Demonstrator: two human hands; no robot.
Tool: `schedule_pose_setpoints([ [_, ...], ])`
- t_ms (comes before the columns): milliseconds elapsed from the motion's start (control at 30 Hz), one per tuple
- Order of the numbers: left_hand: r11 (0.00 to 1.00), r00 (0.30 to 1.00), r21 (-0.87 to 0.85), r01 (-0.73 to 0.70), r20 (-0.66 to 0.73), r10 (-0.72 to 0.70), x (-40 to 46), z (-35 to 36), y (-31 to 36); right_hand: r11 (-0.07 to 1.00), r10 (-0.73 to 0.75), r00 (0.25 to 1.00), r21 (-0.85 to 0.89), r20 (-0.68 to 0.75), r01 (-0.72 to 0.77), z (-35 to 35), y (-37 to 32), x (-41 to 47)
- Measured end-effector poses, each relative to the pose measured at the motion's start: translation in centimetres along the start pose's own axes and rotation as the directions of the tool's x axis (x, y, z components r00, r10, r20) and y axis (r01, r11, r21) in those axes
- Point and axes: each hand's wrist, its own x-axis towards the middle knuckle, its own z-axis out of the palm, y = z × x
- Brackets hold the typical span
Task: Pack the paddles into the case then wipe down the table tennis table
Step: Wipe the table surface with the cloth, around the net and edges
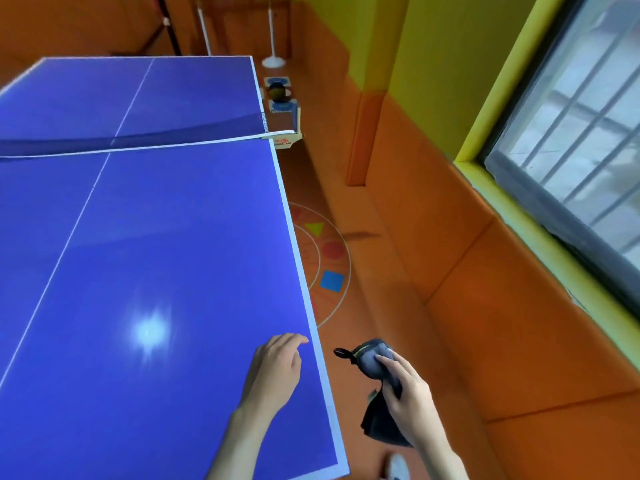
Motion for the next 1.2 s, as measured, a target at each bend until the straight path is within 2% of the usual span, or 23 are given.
schedule_pose_setpoints([
  [267,0.989,0.979,-0.02,0.145,-0.143,-0.147,4.6,4.6,8.6,0.985,-0.165,0.98,0.063,0.11,0.158,-9.2,5.3,8.5],
  [500,0.967,0.939,0.012,0.256,-0.24,-0.246,8.8,5.1,12.5,0.959,-0.274,0.935,0.141,0.226,0.247,-10.8,5.3,17.8],
  [633,0.946,0.906,0.024,0.323,-0.298,-0.301,11.8,5.5,11.1,0.933,-0.356,0.885,0.176,0.299,0.315,-8.4,4.1,24.3],
  [800,0.9,0.826,-0.04,0.435,-0.38,-0.416,17.8,5.7,7.0,0.912,-0.41,0.82,0.196,0.4,0.36,-4.6,2.0,33.8],
  [900,0.86,0.79,-0.084,0.503,-0.359,-0.497,21.8,5.3,4.8,0.911,-0.413,0.808,0.197,0.419,0.364,-3.1,0.6,38.9],
  [1033,0.838,0.765,-0.108,0.535,-0.36,-0.534,26.6,3.2,2.7,0.892,-0.45,0.795,0.256,0.408,0.373,-1.2,-2.0,44.6],
  [1200,0.788,0.7,-0.162,0.594,-0.379,-0.606,32.1,0.4,0.8,0.888,-0.448,0.795,0.302,0.409,0.345,2.5,-5.0,51.2],
])
